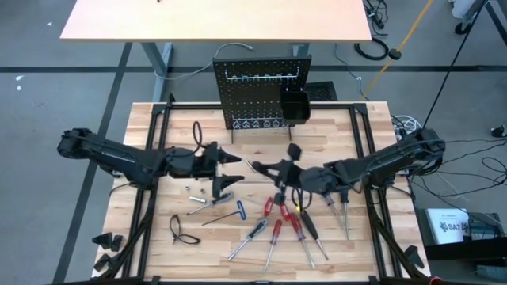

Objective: Hang tools onto peg board
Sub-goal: Hang the black screwdriver on the pegboard

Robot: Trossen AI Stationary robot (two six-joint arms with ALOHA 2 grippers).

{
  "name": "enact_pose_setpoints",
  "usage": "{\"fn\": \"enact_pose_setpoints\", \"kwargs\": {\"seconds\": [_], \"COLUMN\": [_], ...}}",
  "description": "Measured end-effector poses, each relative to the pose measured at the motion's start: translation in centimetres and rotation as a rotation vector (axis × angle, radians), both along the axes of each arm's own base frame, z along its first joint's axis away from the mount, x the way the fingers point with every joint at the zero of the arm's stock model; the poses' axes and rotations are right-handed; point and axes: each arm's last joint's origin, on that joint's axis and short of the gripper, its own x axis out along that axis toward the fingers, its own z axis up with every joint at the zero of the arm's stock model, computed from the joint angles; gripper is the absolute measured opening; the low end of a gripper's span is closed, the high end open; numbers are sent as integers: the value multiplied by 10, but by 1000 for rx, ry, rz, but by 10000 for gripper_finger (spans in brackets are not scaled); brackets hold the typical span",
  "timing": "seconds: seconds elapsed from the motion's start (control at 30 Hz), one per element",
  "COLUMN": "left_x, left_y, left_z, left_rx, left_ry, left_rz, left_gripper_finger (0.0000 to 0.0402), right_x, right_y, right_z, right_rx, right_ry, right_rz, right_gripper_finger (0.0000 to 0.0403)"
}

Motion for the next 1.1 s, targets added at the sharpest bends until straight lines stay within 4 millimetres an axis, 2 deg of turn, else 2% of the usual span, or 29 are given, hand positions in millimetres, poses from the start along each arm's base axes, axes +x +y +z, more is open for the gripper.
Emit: {"fn": "enact_pose_setpoints", "kwargs": {"seconds": [0.1, 0.2, 0.33, 0.43, 0.53, 0.7, 0.77, 0.9, 1.0, 1.1], "left_x": [-14, -24, -28, -25, -21, -17, -15, -14, -13, -12], "left_y": [3, 7, 9, 10, 10, 9, 9, 9, 10, 12], "left_z": [5, 9, 11, 9, 4, -1, -2, -4, -5, -5], "left_rx": [-1, 13, 18, -17, -61, -103, -108, -130, -155, -156], "left_ry": [25, 38, 30, 38, 55, 68, 74, 78, 79, 79], "left_rz": [40, 96, 165, 190, 201, 210, 211, 219, 230, 236], "left_gripper_finger": [334, 335, 335, 336, 336, 336, 336, 336, 336, 336], "right_x": [-17, -31, -47, -59, -85, -132, -145, -160, -163, -155], "right_y": [10, 20, 25, 21, 13, -4, -11, -23, -26, -20], "right_z": [-2, -14, -33, -52, -65, -94, -105, -122, -129, -124], "right_rx": [-45, -93, -132, -35, 143, 331, 393, 453, 455, 372], "right_ry": [55, 93, 144, 142, -13, -372, -495, -582, -467, -318], "right_rz": [-90, -181, -270, -348, -476, -596, -621, -638, -611, -512], "right_gripper_finger": [48, 48, 48, 48, 48, 48, 48, 48, 48, 48]}}
